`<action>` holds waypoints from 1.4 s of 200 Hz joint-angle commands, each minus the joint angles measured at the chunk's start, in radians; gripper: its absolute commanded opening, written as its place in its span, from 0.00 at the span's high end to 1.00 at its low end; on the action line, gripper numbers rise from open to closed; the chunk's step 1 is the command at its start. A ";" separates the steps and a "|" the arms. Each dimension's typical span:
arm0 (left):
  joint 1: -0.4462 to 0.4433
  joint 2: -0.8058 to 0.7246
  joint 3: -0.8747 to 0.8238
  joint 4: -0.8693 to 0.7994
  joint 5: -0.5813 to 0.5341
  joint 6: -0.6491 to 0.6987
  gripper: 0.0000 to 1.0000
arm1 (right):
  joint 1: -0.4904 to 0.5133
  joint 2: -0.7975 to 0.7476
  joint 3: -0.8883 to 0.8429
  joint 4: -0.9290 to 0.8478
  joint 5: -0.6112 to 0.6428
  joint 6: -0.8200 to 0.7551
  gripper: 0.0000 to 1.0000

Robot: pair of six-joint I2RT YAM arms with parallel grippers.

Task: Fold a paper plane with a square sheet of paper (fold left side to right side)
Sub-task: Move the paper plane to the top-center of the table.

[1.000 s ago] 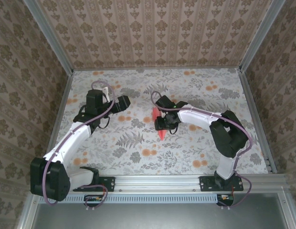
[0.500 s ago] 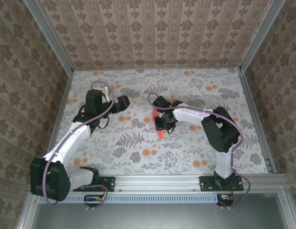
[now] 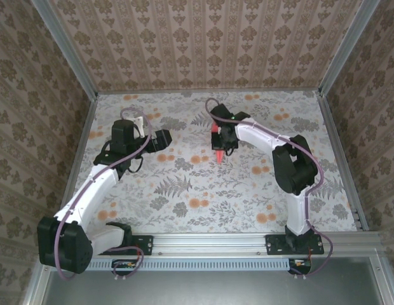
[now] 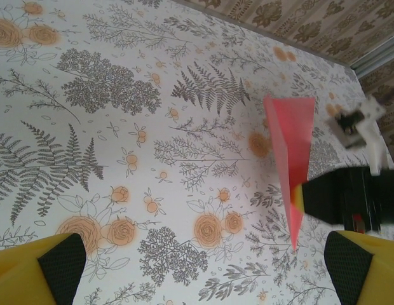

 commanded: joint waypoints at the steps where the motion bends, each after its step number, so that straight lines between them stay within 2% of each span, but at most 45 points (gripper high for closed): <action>1: 0.007 -0.021 0.029 -0.034 0.026 0.037 0.00 | -0.037 0.096 0.120 -0.127 0.072 -0.057 0.93; 50: 0.006 -0.022 0.027 -0.038 0.047 0.038 0.00 | -0.098 0.250 0.316 -0.200 0.070 -0.113 0.92; 102: 0.006 -0.015 0.029 -0.043 0.057 0.040 0.00 | -0.116 0.339 0.421 -0.242 0.069 -0.170 0.89; 193: 0.006 -0.008 0.038 -0.052 0.060 0.040 0.00 | -0.116 0.355 0.439 -0.261 0.048 -0.168 0.74; 280: 0.006 0.009 0.063 -0.071 0.060 0.046 0.00 | -0.115 0.357 0.445 -0.255 0.026 -0.094 0.71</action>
